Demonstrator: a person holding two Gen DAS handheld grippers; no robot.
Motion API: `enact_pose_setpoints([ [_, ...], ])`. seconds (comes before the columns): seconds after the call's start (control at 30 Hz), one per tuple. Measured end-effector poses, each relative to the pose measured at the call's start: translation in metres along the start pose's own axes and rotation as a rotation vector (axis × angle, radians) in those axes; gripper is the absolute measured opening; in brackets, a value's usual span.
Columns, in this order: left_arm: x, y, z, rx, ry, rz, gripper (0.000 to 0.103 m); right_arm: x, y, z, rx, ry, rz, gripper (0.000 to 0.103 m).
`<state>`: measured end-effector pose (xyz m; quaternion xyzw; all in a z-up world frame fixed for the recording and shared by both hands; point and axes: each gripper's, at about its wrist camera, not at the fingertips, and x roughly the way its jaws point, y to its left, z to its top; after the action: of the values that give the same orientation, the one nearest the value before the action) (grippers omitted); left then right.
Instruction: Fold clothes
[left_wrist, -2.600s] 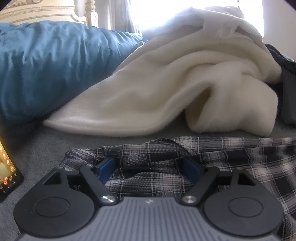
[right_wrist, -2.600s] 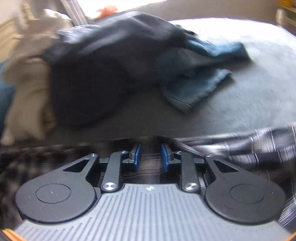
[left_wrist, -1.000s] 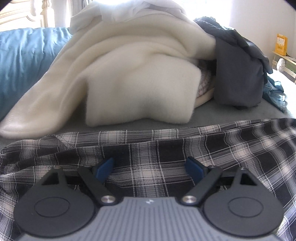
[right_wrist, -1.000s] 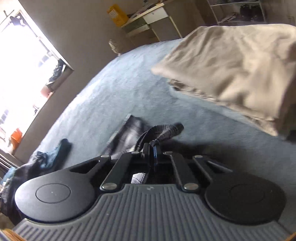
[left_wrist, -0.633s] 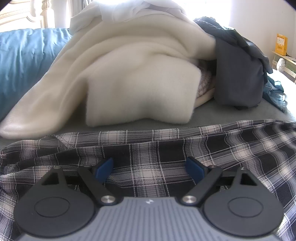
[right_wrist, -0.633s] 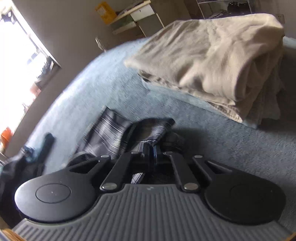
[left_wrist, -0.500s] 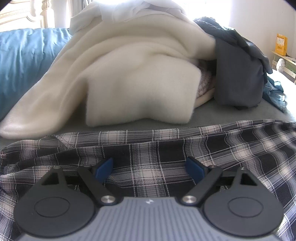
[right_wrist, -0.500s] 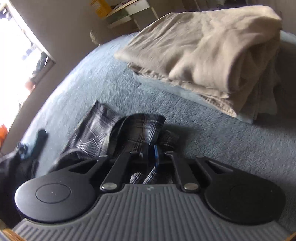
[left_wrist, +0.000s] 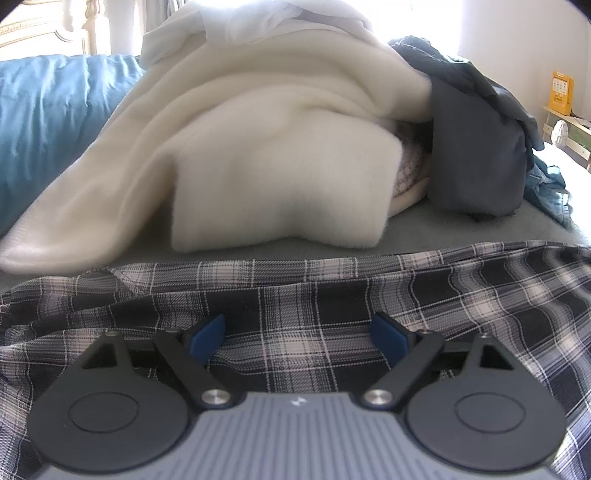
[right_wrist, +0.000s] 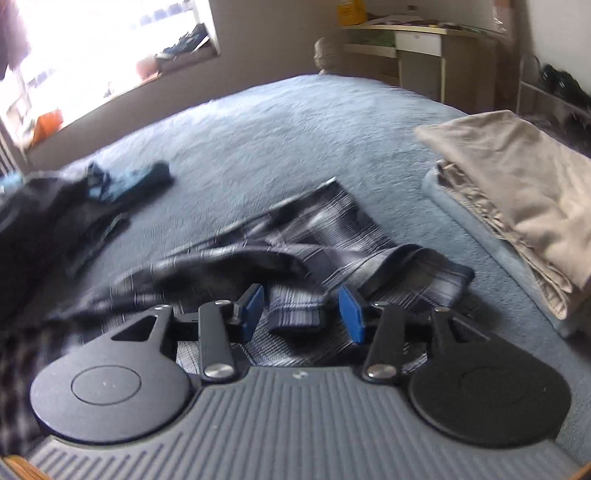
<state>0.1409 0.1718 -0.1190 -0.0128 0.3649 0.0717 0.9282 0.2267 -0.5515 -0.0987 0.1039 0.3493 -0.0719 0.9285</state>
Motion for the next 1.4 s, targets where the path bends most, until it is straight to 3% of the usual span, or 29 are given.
enact_pose_setpoints([
  [0.1, 0.0, 0.0, 0.0, 0.001, -0.002, 0.001, 0.088, 0.01, 0.014, -0.007, -0.116, 0.017, -0.036, 0.044],
  [0.2, 0.001, 0.0, 0.0, 0.002, -0.003, 0.003, 0.088, 0.02, 0.024, -0.014, -0.235, 0.045, -0.092, 0.038],
  [0.23, 0.001, 0.0, 0.0, 0.002, -0.004, 0.003, 0.088, 0.021, 0.024, -0.014, -0.252, 0.042, -0.102, 0.019],
  [0.27, 0.001, 0.0, 0.0, 0.003, -0.004, 0.004, 0.088, 0.021, 0.024, -0.013, -0.262, 0.036, -0.11, 0.008],
  [0.3, 0.001, 0.0, 0.0, 0.003, -0.005, 0.004, 0.088, 0.021, 0.025, -0.011, -0.272, 0.028, -0.12, 0.006],
  [0.5, 0.001, 0.0, 0.0, 0.005, -0.008, 0.007, 0.089, 0.024, 0.026, 0.017, -0.377, -0.06, -0.224, 0.003],
  [0.7, 0.002, -0.001, -0.001, 0.006, -0.008, 0.01, 0.089, 0.06, 0.023, 0.051, -0.499, -0.064, -0.318, 0.004],
  [0.9, 0.002, -0.001, -0.001, 0.006, -0.007, 0.009, 0.089, 0.1, 0.001, 0.082, -0.42, -0.031, -0.416, 0.006],
  [1.0, 0.002, -0.001, -0.001, 0.006, -0.008, 0.008, 0.089, 0.085, 0.0, 0.085, -0.339, -0.062, -0.286, 0.006],
  [1.1, 0.002, -0.001, -0.002, 0.004, -0.008, 0.008, 0.089, 0.064, 0.018, 0.072, -0.416, -0.069, -0.131, 0.009],
  [1.17, 0.002, -0.001, -0.002, 0.004, -0.009, 0.008, 0.089, 0.054, 0.032, 0.06, -0.531, -0.054, -0.049, 0.028],
  [1.3, 0.002, -0.001, -0.002, 0.006, -0.01, 0.009, 0.089, 0.047, 0.061, 0.03, -0.78, -0.02, 0.011, 0.033],
  [1.4, 0.003, -0.001, -0.002, 0.007, -0.01, 0.009, 0.089, 0.059, 0.076, 0.02, -0.9, 0.002, -0.01, 0.034],
])
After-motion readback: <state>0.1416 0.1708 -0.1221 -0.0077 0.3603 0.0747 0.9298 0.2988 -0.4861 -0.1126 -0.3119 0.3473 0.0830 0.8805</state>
